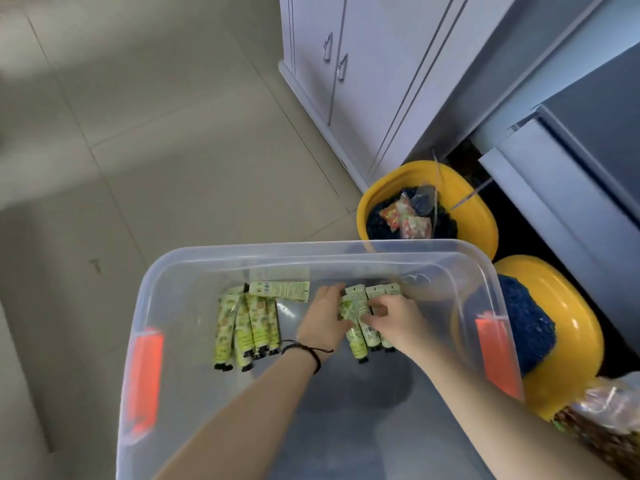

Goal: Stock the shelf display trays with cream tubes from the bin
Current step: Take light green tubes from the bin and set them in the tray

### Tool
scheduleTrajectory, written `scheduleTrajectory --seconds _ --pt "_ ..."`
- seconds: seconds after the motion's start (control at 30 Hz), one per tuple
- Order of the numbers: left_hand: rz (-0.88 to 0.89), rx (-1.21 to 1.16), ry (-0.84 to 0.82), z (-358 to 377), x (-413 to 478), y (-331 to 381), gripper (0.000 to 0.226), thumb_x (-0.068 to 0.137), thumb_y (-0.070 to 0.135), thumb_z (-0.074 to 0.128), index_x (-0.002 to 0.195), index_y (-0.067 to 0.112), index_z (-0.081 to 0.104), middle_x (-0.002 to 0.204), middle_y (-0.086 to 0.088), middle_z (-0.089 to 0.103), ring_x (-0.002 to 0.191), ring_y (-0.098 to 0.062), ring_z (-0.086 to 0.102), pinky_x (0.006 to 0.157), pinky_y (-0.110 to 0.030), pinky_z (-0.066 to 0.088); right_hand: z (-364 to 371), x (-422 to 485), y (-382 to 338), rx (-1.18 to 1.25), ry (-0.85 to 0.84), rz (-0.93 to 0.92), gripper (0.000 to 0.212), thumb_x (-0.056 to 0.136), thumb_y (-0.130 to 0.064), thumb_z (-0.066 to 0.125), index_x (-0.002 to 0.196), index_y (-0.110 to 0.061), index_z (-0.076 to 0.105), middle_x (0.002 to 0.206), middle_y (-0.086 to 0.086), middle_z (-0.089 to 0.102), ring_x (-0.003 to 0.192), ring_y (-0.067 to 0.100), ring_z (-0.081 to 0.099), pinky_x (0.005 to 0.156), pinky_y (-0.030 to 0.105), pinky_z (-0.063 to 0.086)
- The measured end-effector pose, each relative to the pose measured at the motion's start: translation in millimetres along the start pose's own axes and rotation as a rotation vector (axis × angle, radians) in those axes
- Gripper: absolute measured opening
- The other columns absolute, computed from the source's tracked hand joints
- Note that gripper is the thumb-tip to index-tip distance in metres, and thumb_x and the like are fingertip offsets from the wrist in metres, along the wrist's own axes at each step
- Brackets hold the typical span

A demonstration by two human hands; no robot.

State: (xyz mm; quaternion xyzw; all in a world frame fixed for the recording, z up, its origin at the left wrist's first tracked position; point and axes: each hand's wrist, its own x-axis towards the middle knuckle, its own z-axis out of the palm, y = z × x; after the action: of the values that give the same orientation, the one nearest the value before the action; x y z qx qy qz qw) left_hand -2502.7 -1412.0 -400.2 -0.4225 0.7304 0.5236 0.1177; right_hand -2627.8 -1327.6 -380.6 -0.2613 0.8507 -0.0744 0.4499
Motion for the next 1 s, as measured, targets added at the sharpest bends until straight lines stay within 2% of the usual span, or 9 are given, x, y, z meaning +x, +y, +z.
scheduleTrajectory --seconds 0.07,0.2,0.3,0.4,0.53,0.7,0.83,0.9,1.0 --pt "-0.019 0.016 0.01 2 2 -3 0.065 0.08 0.012 0.068 0.137 0.018 0.037 0.128 -0.002 0.043 0.116 -0.015 0.049 0.096 -0.03 0.045 5 3 -4 -0.03 0.044 0.038 0.039 0.082 -0.035 0.069 0.118 -0.02 0.064 0.113 -0.002 0.068 0.106 0.019 0.062 0.083 0.033 0.051" --pt "-0.061 0.08 -0.004 -2 5 -11 0.035 0.075 0.024 0.075 0.107 0.017 0.059 0.094 0.005 0.043 0.084 -0.01 0.043 0.067 -0.018 0.033 11 3 -19 -0.261 0.088 0.062 0.027 0.08 -0.044 0.065 0.082 -0.018 0.059 0.09 0.001 0.063 0.092 0.026 0.063 0.066 0.03 0.045" --pt "-0.056 0.023 -0.009 -11 2 -24 0.022 0.077 0.018 0.074 0.072 0.022 0.053 0.073 0.008 0.043 0.072 -0.014 0.047 0.061 -0.022 0.042 14 3 -29 -0.3 0.102 0.066 0.025 0.084 -0.038 0.062 0.086 -0.013 0.063 0.093 0.003 0.066 0.089 0.027 0.063 0.061 0.028 0.041" --pt "-0.083 -0.07 -0.041 -24 -5 -33 0.014 0.08 0.013 0.071 0.084 0.017 0.058 0.083 0.001 0.057 0.078 -0.015 0.057 0.069 -0.027 0.05 13 2 -33 -0.208 0.085 0.083 0.025 0.075 -0.036 0.065 0.086 -0.014 0.062 0.09 0.001 0.064 0.079 0.024 0.057 0.06 0.027 0.04" --pt "-0.067 -0.107 -0.075 -31 -13 -39 0.016 0.081 0.013 0.068 0.089 0.02 0.057 0.095 -0.003 0.06 0.091 -0.017 0.059 0.077 -0.027 0.05 13 -4 -32 -0.172 0.034 -0.008 0.033 0.075 -0.043 0.062 0.093 -0.016 0.055 0.097 -0.003 0.055 0.091 0.022 0.057 0.067 0.032 0.044" --pt "-0.054 -0.12 -0.08 -34 -21 -36 0.016 0.082 0.015 0.067 0.084 0.024 0.054 0.082 -0.001 0.055 0.075 -0.015 0.053 0.075 -0.036 0.05 10 -9 -24 0.016 -0.139 -0.094 0.03 0.073 -0.029 0.063 0.099 -0.025 0.049 0.071 0.0 0.061 0.068 0.022 0.061 0.058 0.035 0.043" --pt "-0.059 -0.107 -0.088 -39 -22 -30 0.013 0.084 0.013 0.065 0.092 0.017 0.055 0.079 0.008 0.052 0.073 -0.009 0.053 0.075 -0.032 0.052 4 -10 -25 0.031 -0.17 -0.131 0.032 0.077 -0.028 0.064 0.108 -0.033 0.056 0.089 -0.005 0.066 0.084 0.018 0.063 0.074 0.035 0.052" --pt "-0.058 -0.101 -0.087 -43 -21 -28 0.014 0.085 0.012 0.065 0.097 0.014 0.057 0.08 0.01 0.053 0.073 -0.006 0.053 0.071 -0.023 0.05 1 -9 -27 0.083 -0.196 -0.126 0.019 0.08 -0.024 0.068 0.099 -0.023 0.065 0.084 -0.007 0.064 0.079 0.013 0.062 0.066 0.026 0.049" --pt "-0.034 -0.064 -0.079 -49 -19 -26 0.018 0.085 0.013 0.065 0.101 0.011 0.06 0.08 0.01 0.053 0.074 -0.005 0.05 0.062 -0.012 0.04 -6 -8 -30 0.276 -0.33 -0.059 0.021 0.08 -0.016 0.074 0.097 -0.009 0.065 0.066 -0.001 0.059 0.05 0.008 0.052 0.045 0.02 0.04"
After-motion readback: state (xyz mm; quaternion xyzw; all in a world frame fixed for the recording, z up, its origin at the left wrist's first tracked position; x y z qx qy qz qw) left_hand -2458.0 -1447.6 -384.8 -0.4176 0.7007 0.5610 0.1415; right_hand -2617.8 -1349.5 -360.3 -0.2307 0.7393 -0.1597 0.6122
